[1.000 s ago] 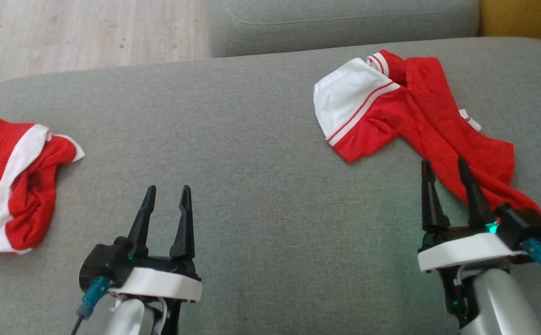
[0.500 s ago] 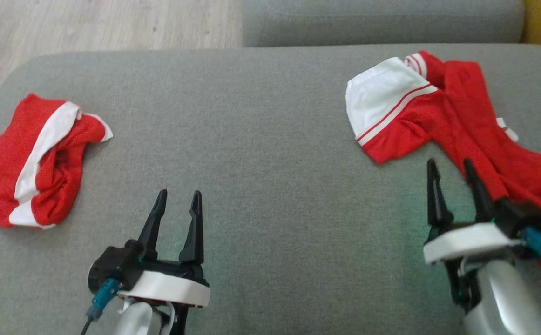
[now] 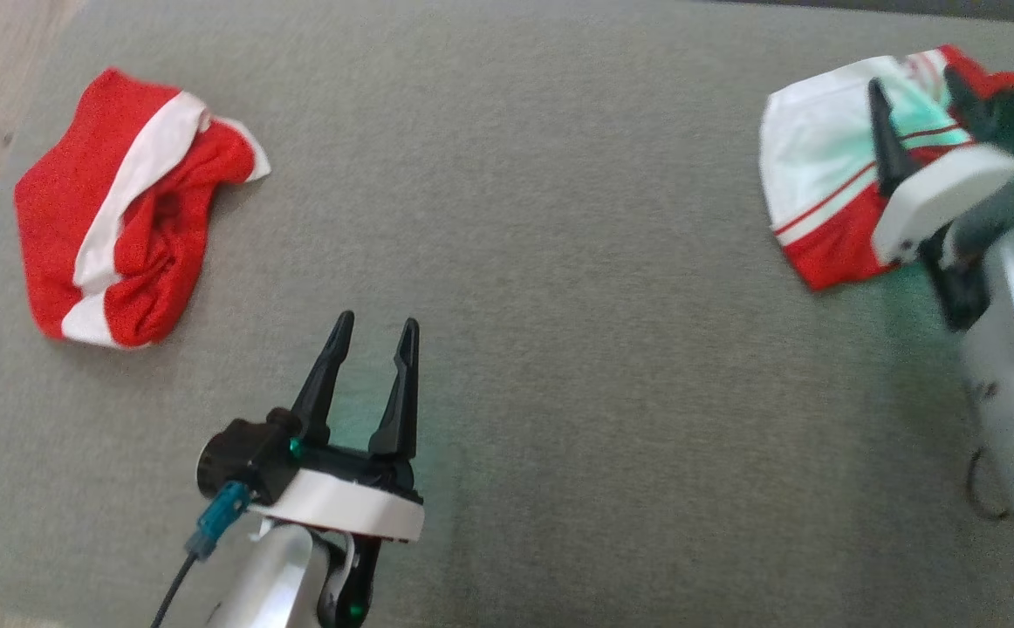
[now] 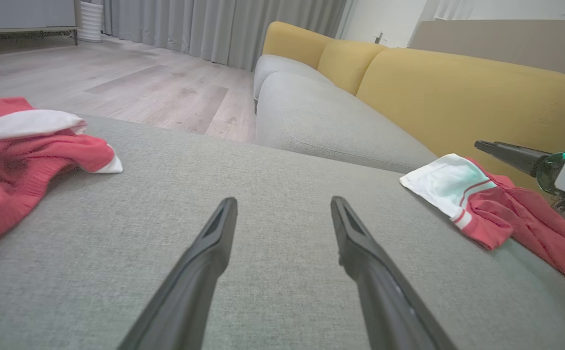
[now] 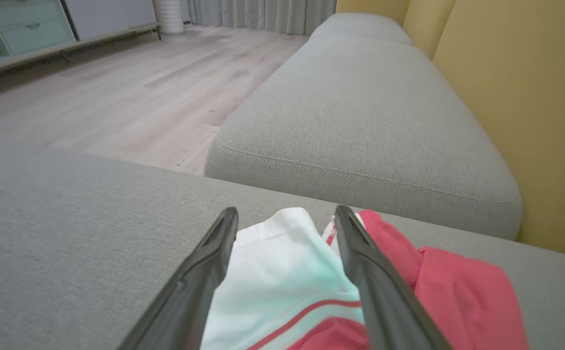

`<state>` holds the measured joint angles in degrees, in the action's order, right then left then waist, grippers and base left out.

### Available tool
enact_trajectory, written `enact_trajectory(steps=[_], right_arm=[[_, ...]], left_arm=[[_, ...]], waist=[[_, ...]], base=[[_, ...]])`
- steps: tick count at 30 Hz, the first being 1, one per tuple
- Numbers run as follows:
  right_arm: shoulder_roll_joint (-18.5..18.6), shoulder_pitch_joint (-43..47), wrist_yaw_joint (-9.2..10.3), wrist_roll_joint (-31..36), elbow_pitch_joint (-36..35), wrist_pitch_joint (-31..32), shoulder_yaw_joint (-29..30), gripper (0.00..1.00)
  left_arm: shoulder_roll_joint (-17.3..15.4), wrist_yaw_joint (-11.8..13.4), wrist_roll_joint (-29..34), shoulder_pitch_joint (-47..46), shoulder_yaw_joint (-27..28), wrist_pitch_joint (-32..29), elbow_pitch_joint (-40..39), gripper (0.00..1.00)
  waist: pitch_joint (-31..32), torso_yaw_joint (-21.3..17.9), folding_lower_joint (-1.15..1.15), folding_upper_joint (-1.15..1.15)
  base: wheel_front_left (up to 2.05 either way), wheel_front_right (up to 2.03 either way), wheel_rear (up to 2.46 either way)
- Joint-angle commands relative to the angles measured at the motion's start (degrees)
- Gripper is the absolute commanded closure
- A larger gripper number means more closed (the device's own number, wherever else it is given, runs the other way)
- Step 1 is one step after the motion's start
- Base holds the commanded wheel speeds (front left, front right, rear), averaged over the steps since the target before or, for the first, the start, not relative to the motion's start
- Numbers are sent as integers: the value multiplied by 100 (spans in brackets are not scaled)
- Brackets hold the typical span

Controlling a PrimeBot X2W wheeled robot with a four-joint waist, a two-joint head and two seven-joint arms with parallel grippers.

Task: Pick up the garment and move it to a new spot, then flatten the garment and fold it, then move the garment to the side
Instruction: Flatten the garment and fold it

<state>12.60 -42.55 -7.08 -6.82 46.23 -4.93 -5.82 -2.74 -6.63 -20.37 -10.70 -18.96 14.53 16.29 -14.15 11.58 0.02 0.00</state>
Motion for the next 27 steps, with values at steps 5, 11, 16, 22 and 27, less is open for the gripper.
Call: enact_trajectory(steps=[5,11,16,22,27], right_arm=[[480,-954,-41,37,687,344,-392,0],[758,-1403,-41,-117,1356,540,-911,0],[820,-1612,-41,-461,1744,651,-1189,0],[745,-1686,-41,-842,1847,622,-1560,100],[769,-1722,-41,-1226,1639,392,-1977,100]], left_arm=[[-14,-21,-154,-332,23,47,-218,0],[-14,17,-212,-365,-73,47,-198,0],[-14,38,-278,-389,-130,47,-220,0],[-14,48,-292,-443,-213,47,-225,0],[-14,46,-355,-435,-234,47,-190,0]], waist=[[-459,491,-2,0],[-523,614,-2,0],[-521,565,-2,0],[-538,500,-2,0],[-518,460,-2,0]], base=[[0,0,0],[0,0,0],[0,0,0],[0,0,0],[0,0,0]])
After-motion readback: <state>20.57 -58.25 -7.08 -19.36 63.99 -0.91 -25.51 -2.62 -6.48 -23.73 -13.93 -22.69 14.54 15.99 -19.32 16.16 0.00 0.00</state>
